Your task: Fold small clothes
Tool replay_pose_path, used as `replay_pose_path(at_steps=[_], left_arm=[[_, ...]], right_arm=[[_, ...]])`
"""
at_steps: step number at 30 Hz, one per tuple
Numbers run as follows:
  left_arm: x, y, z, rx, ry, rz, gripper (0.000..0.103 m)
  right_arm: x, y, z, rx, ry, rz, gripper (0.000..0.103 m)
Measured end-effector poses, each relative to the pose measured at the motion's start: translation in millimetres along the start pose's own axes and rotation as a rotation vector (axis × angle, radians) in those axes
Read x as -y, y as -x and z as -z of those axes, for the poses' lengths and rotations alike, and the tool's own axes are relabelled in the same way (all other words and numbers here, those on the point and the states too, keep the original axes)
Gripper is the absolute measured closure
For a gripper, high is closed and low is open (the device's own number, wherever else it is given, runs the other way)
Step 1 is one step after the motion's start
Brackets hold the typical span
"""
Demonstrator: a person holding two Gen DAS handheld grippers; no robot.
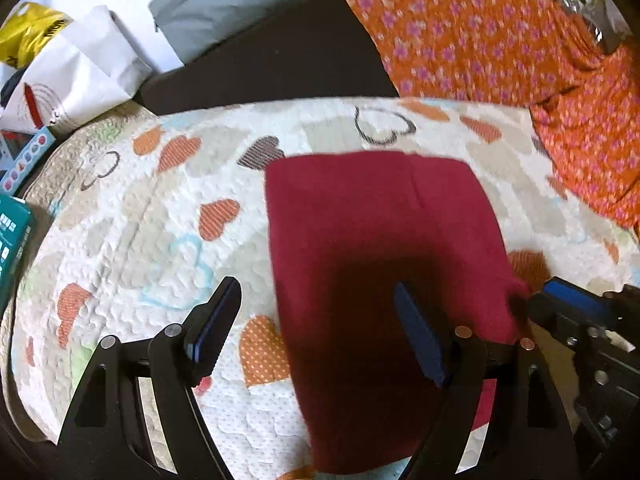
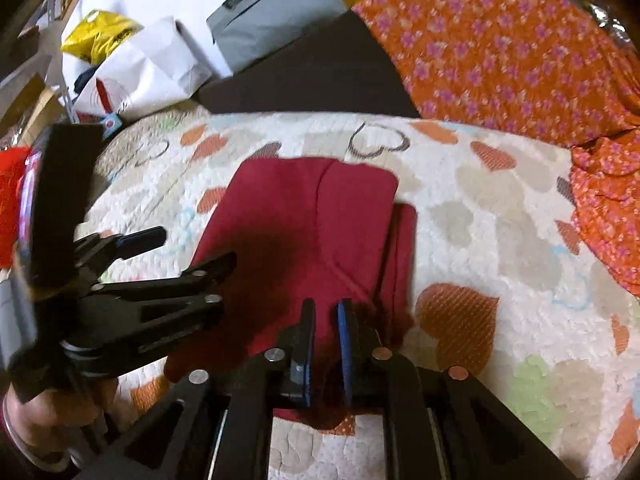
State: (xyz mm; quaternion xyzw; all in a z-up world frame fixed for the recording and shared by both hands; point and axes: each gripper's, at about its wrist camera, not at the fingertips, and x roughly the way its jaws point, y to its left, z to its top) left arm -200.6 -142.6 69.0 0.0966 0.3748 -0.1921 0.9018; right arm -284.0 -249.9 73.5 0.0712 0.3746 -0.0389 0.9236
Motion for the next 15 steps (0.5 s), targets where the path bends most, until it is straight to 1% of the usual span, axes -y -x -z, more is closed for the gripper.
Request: replay_pose_path(at_steps=[3, 5, 8, 11, 15], left_arm=[[-6.1, 8.9, -2.4, 0.03, 0.02, -0.022, 0.024], [-8.9, 14.2, -3.1, 0.047, 0.036, -0.039, 0.024], [-13.6, 19.3, -0.5, 0.075, 0.063, -0.053, 0.024], [-15.2, 18.2, 0.9, 0.063, 0.091, -0.035, 0.024], [-8.4, 12.8, 0.5, 0.059, 0.064, -0.023, 0.024]], right_arm=[[2.0, -0.4, -2.0, 0.013, -0.022, 0.006, 0.085], [0.7, -4.5, -3.4, 0.003, -0.02, 0.004, 0.081], [1.7, -5.7, -3.7, 0.016, -0.028, 0.008, 0.079], [4.8, -5.2, -3.5, 0.019, -0.048, 0.008, 0.075], [8.1, -5.7, -4.3, 0.022, -0.056, 0.026, 0.071]])
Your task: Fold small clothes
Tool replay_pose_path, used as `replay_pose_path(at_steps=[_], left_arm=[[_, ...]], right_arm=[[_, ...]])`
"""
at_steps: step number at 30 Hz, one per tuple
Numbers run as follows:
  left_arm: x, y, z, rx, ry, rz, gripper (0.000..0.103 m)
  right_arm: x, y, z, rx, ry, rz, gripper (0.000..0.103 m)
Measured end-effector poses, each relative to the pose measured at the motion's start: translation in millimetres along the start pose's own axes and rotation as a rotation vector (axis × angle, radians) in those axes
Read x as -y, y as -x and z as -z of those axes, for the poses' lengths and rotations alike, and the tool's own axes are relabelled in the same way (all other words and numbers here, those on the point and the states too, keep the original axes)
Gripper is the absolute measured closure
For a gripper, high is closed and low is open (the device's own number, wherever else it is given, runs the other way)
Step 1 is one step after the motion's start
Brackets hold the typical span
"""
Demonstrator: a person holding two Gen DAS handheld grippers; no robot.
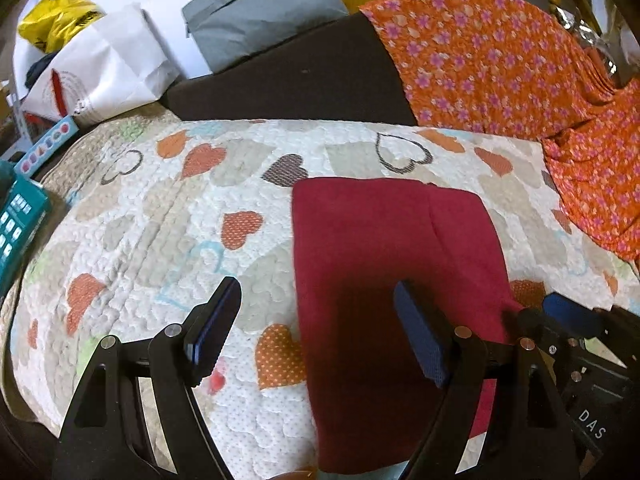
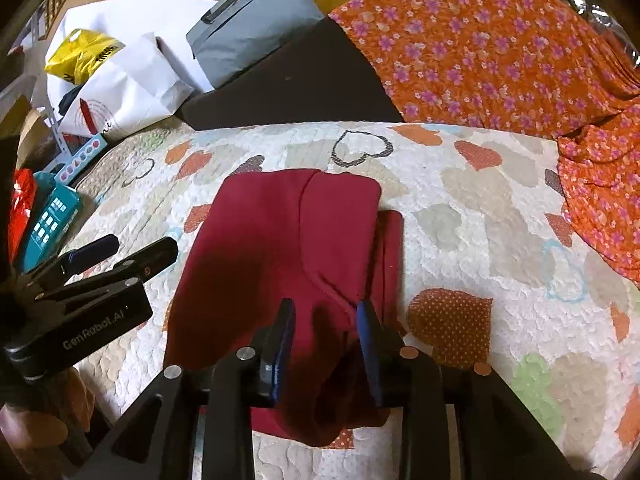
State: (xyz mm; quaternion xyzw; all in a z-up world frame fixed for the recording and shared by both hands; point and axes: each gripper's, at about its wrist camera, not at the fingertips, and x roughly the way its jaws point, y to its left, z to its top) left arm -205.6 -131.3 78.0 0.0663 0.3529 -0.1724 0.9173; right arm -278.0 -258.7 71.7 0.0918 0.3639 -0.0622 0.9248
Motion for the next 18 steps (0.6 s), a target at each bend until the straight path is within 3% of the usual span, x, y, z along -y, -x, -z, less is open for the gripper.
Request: replay_pose_path(at_steps=[5, 18], left_arm=[[2.6, -4.5, 1.1, -0.004, -0.034, 0.01, 0.024], [-5.1, -23.6, 0.9, -0.057, 0.013, 0.014, 0.024]], right_arm=[[2.2, -6.3, -3.0, -0.005, -0.009, 0.009, 0.07], [-0.2, -28.3, -4.9, -0.038, -0.003, 0.017, 0.069]])
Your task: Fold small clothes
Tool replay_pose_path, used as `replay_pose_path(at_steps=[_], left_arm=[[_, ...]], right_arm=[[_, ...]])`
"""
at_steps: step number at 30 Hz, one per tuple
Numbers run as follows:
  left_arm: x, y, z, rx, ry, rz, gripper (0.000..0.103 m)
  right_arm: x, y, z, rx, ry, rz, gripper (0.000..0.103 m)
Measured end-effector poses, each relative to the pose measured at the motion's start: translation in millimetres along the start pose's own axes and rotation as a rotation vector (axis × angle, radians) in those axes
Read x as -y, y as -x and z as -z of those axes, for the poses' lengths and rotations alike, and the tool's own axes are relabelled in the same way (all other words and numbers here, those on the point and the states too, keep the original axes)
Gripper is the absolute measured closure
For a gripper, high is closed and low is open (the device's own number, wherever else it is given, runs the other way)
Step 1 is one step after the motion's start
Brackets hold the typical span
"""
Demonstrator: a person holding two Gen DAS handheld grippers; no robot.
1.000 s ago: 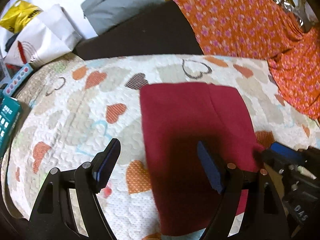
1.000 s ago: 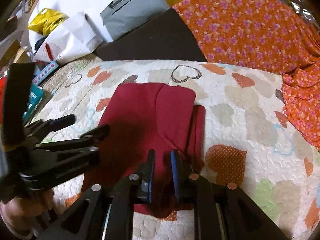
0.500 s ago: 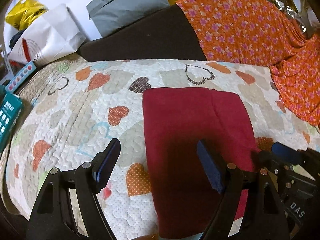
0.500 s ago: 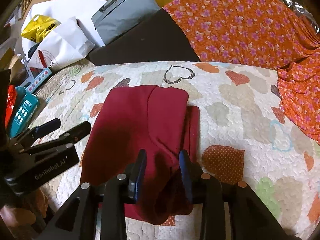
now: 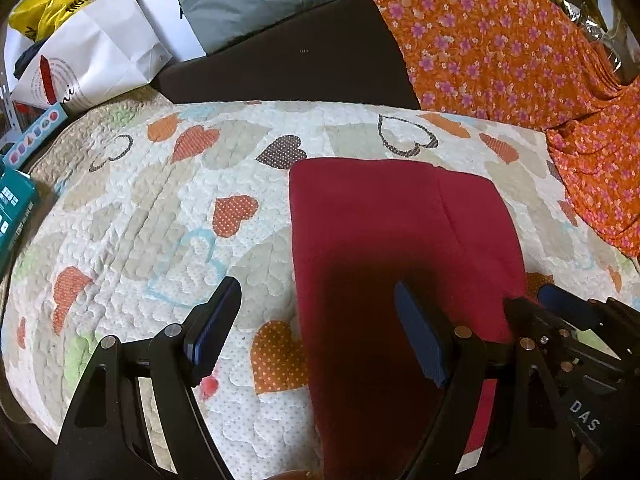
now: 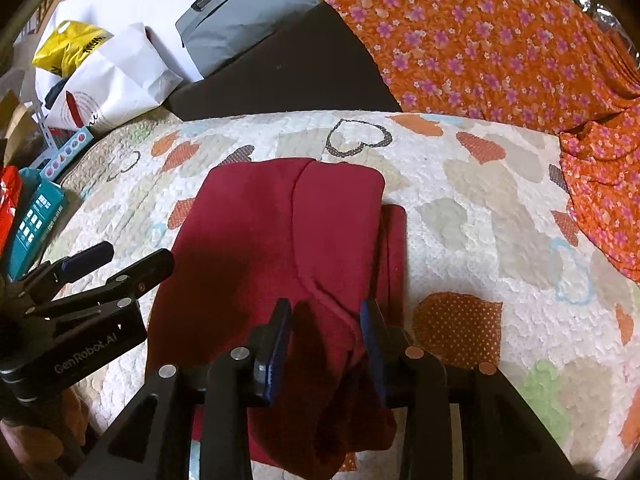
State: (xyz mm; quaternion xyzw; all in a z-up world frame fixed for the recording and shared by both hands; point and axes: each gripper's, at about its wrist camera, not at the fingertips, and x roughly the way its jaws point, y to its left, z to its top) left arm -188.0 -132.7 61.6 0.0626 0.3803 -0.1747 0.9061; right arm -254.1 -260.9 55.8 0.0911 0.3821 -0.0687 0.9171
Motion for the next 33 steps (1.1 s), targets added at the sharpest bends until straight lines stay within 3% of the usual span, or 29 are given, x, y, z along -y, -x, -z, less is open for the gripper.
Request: replay_pose_path(at_steps=[8, 18, 33], left_arm=[[4.4, -4.6, 0.1, 0.0, -0.015, -0.006, 0.024], [0.6, -11.9, -1.2, -0.018, -0.004, -0.003, 0.024], [2.0, -16.1, -2.2, -0.028, -0.007, 0.012, 0.024]], right_arm=[[1.6, 8.5, -6.7, 0.041, -0.009, -0.015, 0.068], [-6.7, -10.1, -6.5, -0.003, 0.028, -0.006, 0.068], [-10.5, -10.7, -9.5, 0.0, 0.057, -0.003, 0.068]])
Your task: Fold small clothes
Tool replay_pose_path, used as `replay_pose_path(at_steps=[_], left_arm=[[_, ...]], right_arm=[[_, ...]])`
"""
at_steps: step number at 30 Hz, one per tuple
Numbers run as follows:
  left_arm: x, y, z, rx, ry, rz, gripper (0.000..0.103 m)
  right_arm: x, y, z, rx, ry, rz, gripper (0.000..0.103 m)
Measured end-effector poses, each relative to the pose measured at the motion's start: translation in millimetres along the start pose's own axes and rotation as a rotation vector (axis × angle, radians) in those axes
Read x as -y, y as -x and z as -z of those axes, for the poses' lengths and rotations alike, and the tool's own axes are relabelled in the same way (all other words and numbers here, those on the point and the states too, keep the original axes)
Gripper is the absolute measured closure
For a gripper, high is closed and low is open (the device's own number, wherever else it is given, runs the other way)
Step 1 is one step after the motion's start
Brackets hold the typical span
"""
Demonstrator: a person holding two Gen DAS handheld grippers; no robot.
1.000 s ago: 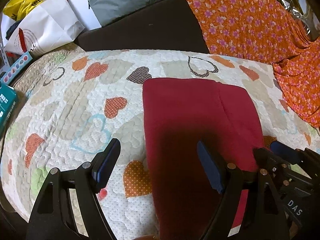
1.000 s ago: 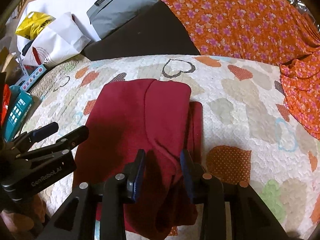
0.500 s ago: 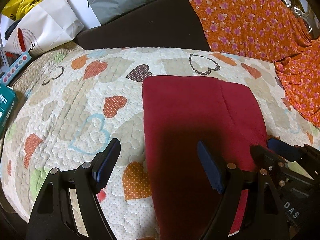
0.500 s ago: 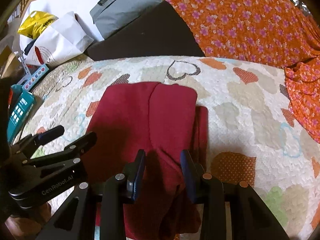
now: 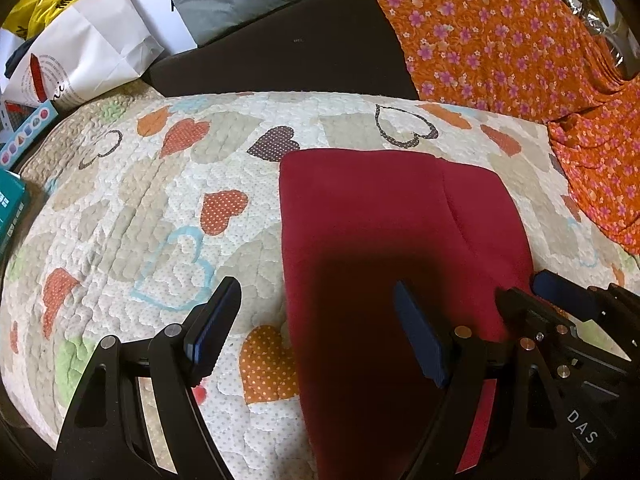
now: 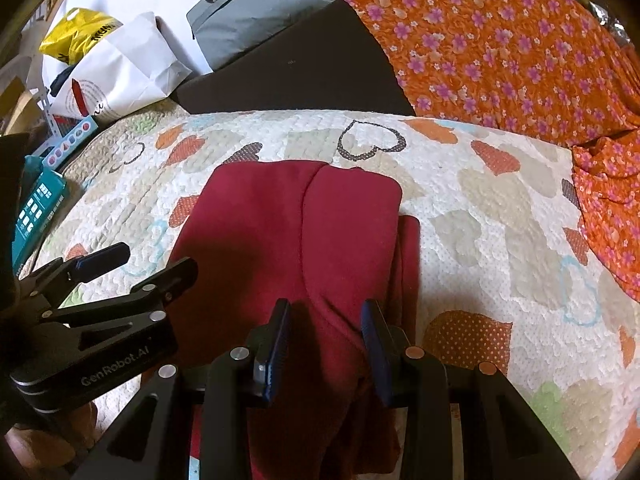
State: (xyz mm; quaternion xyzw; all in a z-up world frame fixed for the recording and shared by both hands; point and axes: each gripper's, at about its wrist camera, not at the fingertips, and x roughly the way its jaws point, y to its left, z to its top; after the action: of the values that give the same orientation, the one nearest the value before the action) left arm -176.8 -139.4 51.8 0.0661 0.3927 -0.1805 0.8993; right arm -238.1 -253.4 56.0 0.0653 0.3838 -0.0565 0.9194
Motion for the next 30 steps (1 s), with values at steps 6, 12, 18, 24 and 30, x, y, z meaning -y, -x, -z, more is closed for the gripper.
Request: replay_pose_path(at_steps=[6, 12, 18, 24, 30], left_arm=[[-0.6, -1.2, -0.6, -0.002, 0.006, -0.003, 0.024], [-1.4, -1.8, -1.0, -0.001, 0.005, -0.008, 0.024], [-1.5, -2.3, -0.7, 0.005, -0.002, -0.017, 0.024], [-0.9, -3.4, -1.0, 0.001, -0.007, -0.018, 0.024], [1.0, -5.3, -1.1, -0.004, -0.012, -0.022, 0.024]], right_arm=[[0.7, 2.3, -5.0, 0.012, 0.001, 0.001, 0.068], [1.2, 1.9, -6.2, 0.009, 0.001, 0.003, 0.068], [-1.2, 0.1, -5.5, 0.005, 0.009, 0.001, 0.068], [-0.8, -3.5, -4.1, -0.008, 0.01, 0.007, 0.068], [4.8, -6.3, -1.8, -0.018, -0.011, 0.011, 0.068]])
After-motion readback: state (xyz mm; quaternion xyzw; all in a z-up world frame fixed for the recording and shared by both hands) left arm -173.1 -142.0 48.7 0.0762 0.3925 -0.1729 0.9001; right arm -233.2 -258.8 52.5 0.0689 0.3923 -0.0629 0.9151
